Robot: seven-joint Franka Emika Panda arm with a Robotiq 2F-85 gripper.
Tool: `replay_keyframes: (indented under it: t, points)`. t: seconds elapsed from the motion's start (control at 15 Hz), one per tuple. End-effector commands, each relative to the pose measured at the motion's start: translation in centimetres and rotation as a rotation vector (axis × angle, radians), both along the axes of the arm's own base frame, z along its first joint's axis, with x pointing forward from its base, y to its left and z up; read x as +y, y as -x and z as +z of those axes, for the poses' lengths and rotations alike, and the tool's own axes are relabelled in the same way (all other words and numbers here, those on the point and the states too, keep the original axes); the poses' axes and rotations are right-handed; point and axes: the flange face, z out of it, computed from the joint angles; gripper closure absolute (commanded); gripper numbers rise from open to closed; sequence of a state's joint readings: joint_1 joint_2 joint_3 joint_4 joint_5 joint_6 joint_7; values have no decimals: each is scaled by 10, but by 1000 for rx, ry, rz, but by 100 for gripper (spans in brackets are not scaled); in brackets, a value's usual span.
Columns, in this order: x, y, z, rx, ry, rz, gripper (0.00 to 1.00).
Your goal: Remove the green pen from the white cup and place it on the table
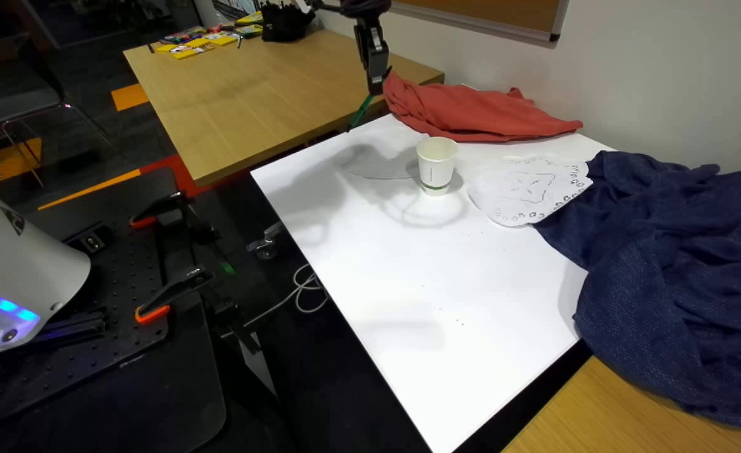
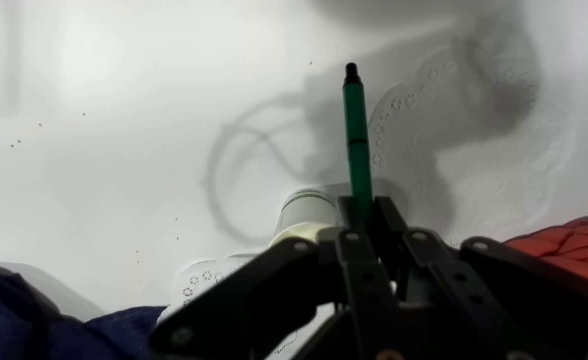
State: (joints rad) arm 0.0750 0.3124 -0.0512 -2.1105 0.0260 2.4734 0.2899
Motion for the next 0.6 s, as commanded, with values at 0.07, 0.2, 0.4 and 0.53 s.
replay_keyframes:
  t: [0.07,0.2,0.4,0.53]
  points:
    - [13,9,-35,72,-6,59,97]
    - [15,11,-55,106,7,61,97]
    - [14,15,-87,148,22,64,97]
    - [13,17,-105,166,21,65,97]
